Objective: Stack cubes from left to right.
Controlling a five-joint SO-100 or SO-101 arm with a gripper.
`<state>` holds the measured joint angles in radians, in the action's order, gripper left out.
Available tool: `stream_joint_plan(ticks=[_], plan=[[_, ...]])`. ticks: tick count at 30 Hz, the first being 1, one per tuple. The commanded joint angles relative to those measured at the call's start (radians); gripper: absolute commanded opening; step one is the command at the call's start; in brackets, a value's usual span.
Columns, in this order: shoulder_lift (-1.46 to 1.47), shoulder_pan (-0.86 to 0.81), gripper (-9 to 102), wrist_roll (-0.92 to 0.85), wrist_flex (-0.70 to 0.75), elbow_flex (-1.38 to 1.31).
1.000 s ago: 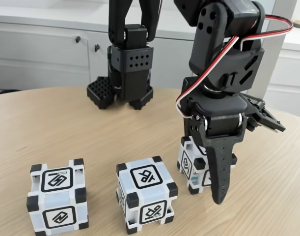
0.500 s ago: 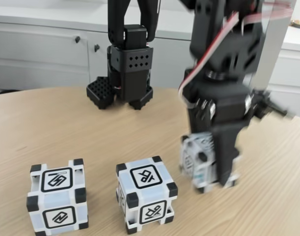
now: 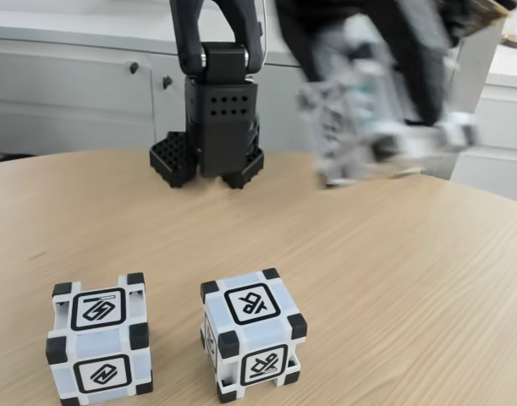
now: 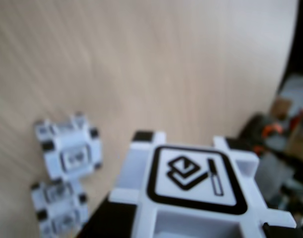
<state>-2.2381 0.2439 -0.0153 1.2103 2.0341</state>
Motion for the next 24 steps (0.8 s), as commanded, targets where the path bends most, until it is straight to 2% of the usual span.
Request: stream_joint_plan(ticks=[1, 8, 14, 24], plan=[[-0.041, -0.143, 0, -0.067, 0.011, -0.006], [-0.041, -0.356, 0, -0.173, 0.161, -0.008], [-0.025, -0.491, 0, -0.23, 0.164, -0.008], [0.086, -0.52, 0, -0.147, 0.164, -0.017]])
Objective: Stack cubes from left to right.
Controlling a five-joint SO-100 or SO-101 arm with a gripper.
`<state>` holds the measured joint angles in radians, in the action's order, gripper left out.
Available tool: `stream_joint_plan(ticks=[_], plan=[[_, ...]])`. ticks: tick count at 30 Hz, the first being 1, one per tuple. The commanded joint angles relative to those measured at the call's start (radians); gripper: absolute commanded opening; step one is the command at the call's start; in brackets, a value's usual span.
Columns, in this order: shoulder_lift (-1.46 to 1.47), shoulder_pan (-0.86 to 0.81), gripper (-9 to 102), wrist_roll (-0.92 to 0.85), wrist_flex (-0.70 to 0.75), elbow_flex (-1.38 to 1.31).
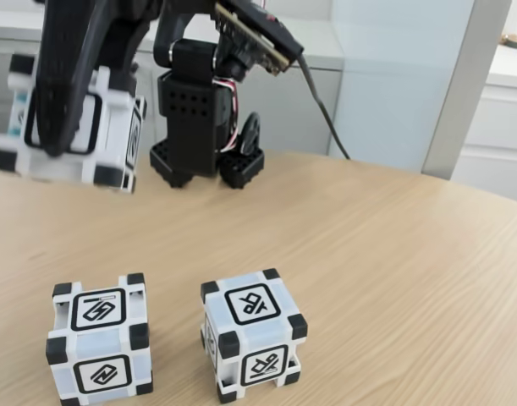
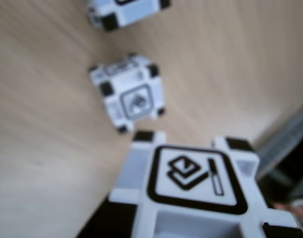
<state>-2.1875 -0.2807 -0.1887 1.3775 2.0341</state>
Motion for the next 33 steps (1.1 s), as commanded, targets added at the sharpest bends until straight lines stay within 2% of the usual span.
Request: stream_joint_plan(ticks=[1, 10, 24, 33], plan=[[0.06, 0.006, 0, 0.038, -0.002, -0.017], [0.216, -0.008, 0, 0.058, -0.005, -0.031], [0.221, -0.003, 0, 0.06, -0.008, -0.032], [0.222, -0.003, 0, 0.057, -0.094, -0.032]])
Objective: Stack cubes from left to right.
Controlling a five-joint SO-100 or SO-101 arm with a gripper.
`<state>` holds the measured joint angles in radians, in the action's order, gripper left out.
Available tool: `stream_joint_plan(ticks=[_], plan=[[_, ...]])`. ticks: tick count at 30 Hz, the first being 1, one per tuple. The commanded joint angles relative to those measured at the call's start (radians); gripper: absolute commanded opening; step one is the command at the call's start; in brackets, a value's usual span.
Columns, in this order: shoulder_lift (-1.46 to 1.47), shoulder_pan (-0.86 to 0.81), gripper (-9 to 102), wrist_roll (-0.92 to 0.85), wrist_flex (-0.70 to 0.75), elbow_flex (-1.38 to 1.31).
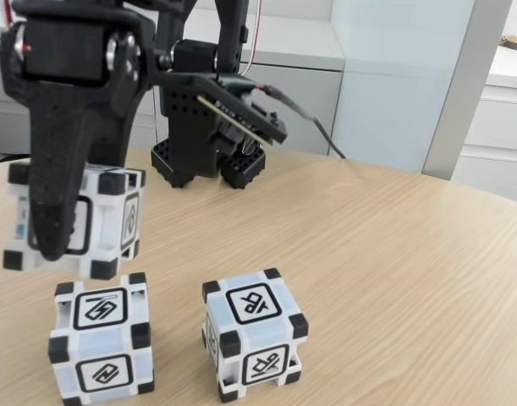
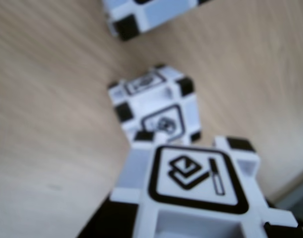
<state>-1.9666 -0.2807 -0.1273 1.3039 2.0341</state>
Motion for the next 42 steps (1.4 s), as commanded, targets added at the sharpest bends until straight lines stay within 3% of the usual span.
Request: stream_joint_plan(ticks=[1, 27, 33, 36, 42], plan=[[0.002, -0.003, 0, -0.006, -0.02, -0.032], [0.17, 0.008, 2, -0.043, -0.009, -0.114], [0.163, 0.006, 12, -0.061, -0.005, -0.114], [0.149, 0.005, 24, -0.078, -0.003, -0.103], [0.147, 0.005, 27, -0.098, -0.002, -0.109]])
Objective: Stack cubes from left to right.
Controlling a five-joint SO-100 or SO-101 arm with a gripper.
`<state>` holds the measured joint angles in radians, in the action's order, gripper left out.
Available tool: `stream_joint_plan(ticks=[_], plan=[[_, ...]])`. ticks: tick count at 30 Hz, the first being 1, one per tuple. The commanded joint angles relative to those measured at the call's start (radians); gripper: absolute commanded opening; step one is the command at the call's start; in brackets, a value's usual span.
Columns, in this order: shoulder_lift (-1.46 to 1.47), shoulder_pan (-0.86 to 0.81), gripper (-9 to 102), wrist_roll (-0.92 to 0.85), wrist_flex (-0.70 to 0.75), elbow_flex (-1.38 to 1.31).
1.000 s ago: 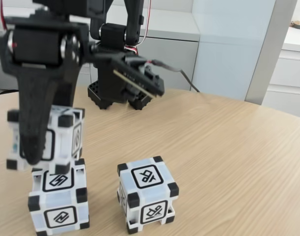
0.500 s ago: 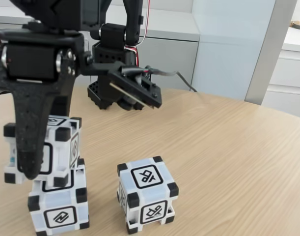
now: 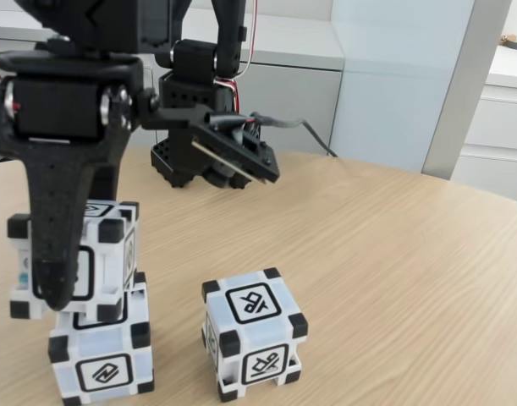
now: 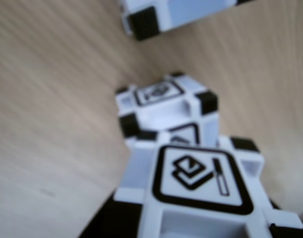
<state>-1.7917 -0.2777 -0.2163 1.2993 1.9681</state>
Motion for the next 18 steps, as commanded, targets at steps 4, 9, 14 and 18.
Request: stream_joint_plan(ticks=[4, 9, 14, 18], plan=[[-0.074, 0.002, 31, -0.02, 0.003, -0.035], [-0.183, 0.002, 36, -0.014, 0.003, -0.032], [-0.293, 0.003, 34, 0.002, 0.003, -0.031], [-0.385, 0.008, 33, 0.032, 0.003, -0.029]])
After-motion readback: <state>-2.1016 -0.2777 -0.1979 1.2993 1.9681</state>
